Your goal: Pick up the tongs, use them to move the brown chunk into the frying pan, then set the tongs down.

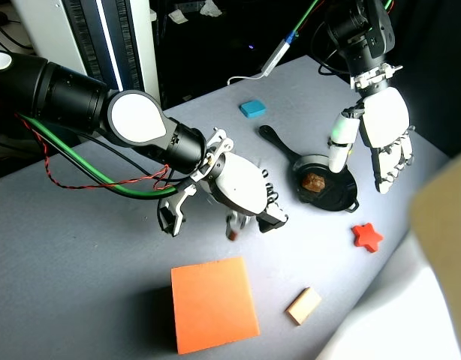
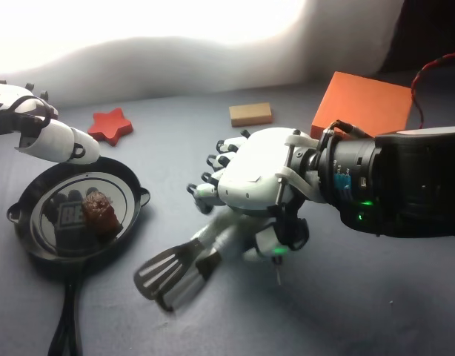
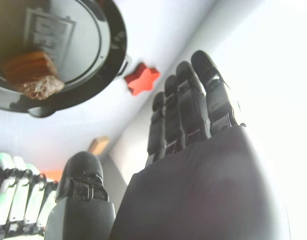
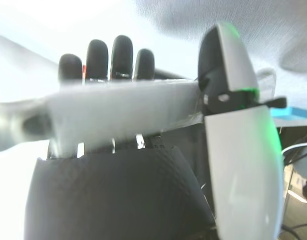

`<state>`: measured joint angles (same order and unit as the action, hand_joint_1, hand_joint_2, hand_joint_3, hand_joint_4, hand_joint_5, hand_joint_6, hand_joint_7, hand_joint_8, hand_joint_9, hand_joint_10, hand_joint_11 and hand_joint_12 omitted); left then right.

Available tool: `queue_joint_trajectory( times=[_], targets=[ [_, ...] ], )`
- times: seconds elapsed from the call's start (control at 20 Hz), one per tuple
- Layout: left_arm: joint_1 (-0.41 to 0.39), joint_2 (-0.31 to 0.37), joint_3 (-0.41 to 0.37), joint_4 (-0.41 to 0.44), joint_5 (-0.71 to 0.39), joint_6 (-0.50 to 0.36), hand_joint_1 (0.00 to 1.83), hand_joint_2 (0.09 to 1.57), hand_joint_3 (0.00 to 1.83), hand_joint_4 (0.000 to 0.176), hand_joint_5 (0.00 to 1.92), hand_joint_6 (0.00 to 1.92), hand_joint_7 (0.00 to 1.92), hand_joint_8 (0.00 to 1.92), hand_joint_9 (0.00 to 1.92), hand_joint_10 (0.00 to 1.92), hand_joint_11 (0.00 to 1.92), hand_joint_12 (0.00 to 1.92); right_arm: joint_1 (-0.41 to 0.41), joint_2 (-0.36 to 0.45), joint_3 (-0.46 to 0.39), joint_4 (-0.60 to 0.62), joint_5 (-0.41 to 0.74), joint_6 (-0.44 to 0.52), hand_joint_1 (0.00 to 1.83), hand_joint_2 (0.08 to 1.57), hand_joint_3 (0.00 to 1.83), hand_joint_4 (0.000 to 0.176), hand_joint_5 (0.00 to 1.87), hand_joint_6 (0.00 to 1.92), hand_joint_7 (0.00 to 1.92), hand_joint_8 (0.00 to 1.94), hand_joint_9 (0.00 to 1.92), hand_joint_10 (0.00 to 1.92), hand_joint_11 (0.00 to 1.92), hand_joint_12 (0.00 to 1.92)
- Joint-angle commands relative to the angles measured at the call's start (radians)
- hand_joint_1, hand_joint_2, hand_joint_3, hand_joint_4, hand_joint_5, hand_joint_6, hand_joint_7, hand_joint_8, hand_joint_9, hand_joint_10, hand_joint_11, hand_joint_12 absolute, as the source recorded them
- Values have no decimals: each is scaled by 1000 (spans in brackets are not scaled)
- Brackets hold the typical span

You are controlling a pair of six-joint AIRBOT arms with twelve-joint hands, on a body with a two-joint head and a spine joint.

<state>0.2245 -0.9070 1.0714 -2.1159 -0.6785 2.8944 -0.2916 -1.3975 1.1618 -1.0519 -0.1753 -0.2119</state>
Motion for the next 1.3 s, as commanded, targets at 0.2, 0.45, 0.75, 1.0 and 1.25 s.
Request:
queue_joint_trajectory(
  times=[0.2, 0.45, 0.75, 1.0, 1.25],
  targets=[
    [-9, 15, -3, 54, 2, 4, 0, 1200, 0, 13, 118, 1, 199, 0, 231, 0, 0, 694, -7, 28, -29, -16, -7, 12, 588, 1065, 0, 0, 0, 49, 79, 8, 0, 177, 0, 286],
    [-9, 23, -24, 54, 2, 4, 0, 1203, 0, 15, 139, 5, 208, 5, 247, 3, 0, 730, -7, 124, -147, -16, -60, 12, 503, 1022, 0, 0, 0, 0, 0, 0, 0, 0, 0, 0],
    [-18, 29, -42, 54, -17, 13, 0, 1202, 0, 16, 123, 0, 200, 0, 228, 1, 0, 699, 62, 263, -279, -16, -132, 76, 338, 998, 0, 0, 0, 0, 0, 0, 0, 0, 0, 0],
    [-3, 28, -15, 53, -18, 16, 30, 1246, 4, 46, 339, 27, 426, 18, 477, 46, 59, 1033, 128, 463, -490, -15, -279, 190, 325, 1137, 22, 0, 584, 405, 731, 278, 519, 604, 0, 1502],
    [4, 25, -6, 45, -23, 16, 75, 1341, 4, 0, 652, 1055, 723, 1252, 647, 1387, 463, 1686, 152, 606, -627, -15, -349, 207, 355, 1283, 22, 0, 931, 1303, 1049, 1473, 881, 1791, 701, 1920]
  ],
)
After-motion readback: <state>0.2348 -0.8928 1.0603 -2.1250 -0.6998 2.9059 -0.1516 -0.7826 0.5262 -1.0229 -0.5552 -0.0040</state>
